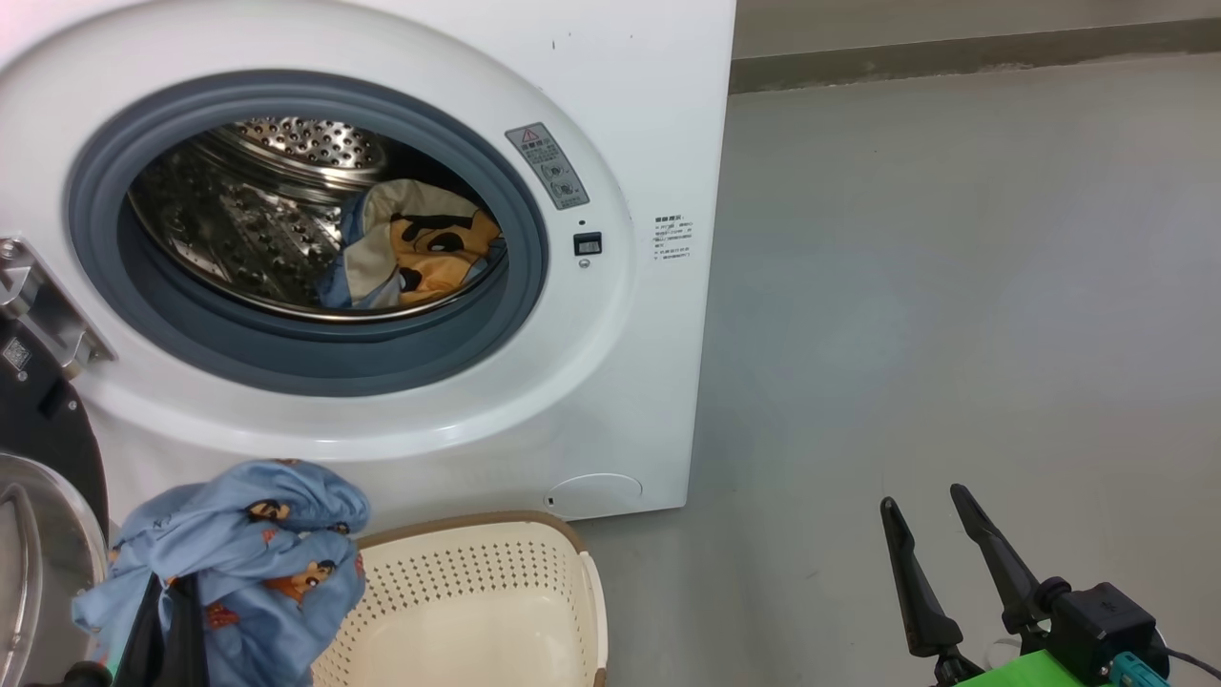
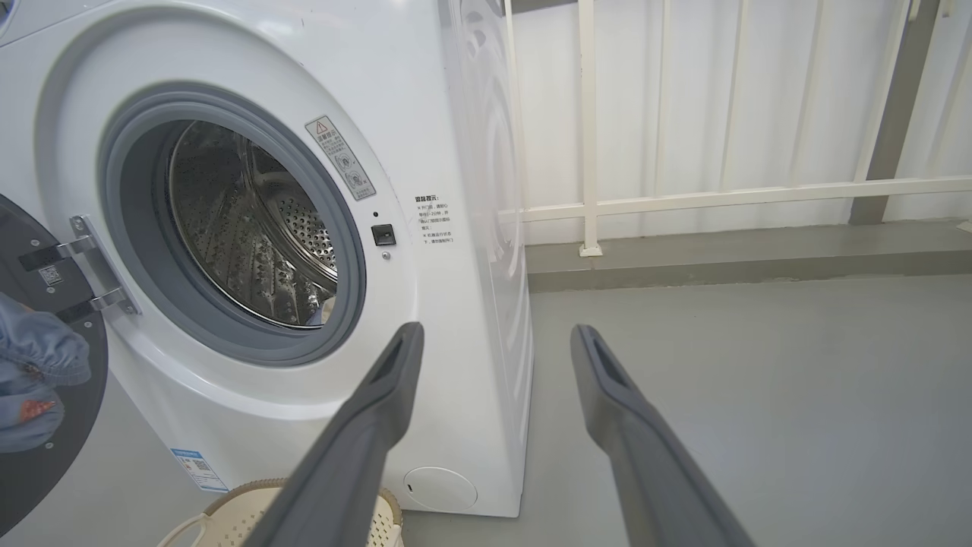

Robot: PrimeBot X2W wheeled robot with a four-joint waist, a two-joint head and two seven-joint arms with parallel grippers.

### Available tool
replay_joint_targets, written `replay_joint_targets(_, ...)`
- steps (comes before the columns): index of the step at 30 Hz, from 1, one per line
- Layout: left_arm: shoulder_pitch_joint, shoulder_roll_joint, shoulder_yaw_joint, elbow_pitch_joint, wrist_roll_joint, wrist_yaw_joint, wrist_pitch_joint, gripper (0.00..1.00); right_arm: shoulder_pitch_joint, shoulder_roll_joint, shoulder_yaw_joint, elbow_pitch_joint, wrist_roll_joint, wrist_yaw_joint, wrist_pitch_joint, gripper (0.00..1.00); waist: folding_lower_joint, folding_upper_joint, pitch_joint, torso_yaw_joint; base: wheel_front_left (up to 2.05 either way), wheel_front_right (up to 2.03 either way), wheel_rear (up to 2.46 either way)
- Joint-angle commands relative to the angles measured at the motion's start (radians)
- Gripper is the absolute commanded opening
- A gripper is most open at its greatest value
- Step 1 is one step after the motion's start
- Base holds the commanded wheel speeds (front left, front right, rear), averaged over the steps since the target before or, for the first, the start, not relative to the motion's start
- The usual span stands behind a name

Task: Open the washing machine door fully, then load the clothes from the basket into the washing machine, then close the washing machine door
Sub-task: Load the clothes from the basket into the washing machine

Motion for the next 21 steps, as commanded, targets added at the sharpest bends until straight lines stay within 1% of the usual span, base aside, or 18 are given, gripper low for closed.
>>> replay_joint_targets(1, -0.023, 0.008, 0.036, -0.029, 0.01, -0.002, -0.006, 0.0, -0.006, -0.004, 0.021, -0.027, -0.004, 0.002, -0.005, 1.0, 0.0, 0.0, 0.0, 0.0, 0.0, 0.0, 0.0)
replay_joint_targets(13, -0.018, 0.003, 0.011, -0.023, -0.004, -0.002, -0.006, 0.0, -0.002, -0.004, 0.029, -0.02, 0.009, 0.002, -0.005, 1.0, 0.0, 0.0, 0.012, 0.0, 0.0, 0.0, 0.0)
replay_joint_targets(21, -0.05, 0.018, -0.003, -0.021, -0.046, -0.002, -0.006, 0.0, -0.002, -0.004, 0.033, -0.039, 0.012, 0.002, -0.005, 1.0, 0.0, 0.0, 0.064, -0.032, 0.0, 0.0, 0.0)
